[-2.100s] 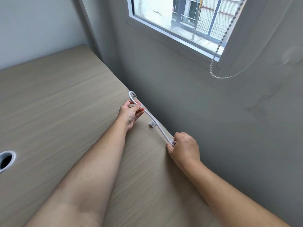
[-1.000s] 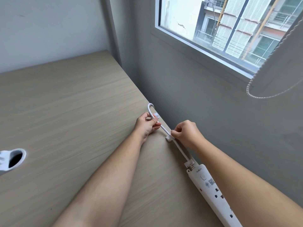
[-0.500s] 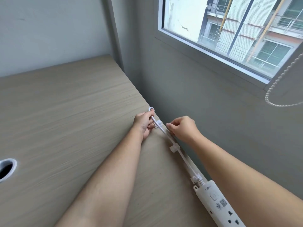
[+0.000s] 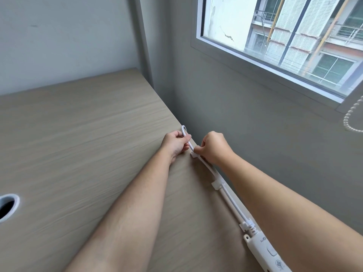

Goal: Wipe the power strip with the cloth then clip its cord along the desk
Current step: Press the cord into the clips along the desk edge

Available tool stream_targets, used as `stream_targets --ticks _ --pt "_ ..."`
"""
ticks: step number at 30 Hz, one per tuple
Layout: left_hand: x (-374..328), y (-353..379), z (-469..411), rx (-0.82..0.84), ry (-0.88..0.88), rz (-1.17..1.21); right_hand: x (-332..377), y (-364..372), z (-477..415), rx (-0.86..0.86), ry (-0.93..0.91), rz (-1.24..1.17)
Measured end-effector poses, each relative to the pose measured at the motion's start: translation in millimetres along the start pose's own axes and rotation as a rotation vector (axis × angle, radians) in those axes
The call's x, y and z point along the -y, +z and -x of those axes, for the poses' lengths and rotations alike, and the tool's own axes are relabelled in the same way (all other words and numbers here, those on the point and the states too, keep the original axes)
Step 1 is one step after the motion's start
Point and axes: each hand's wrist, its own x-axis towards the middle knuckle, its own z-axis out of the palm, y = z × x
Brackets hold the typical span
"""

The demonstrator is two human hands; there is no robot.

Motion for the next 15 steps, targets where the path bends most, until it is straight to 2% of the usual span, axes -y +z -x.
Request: stream_targets --ticks 6,10,15 --pt "-2 10 -6 -0.047 0.007 -0.074 -8 -4 -2 0.014 0.013 -0.074" --pt "-2 13 -8 -0.154 -0.011 -0.239 -14 1 0 0.014 0.032 -0.149" --pt "-5 12 6 -0.267 -0.053 -0.278 -17 1 14 -0.010 0.042 -0.182"
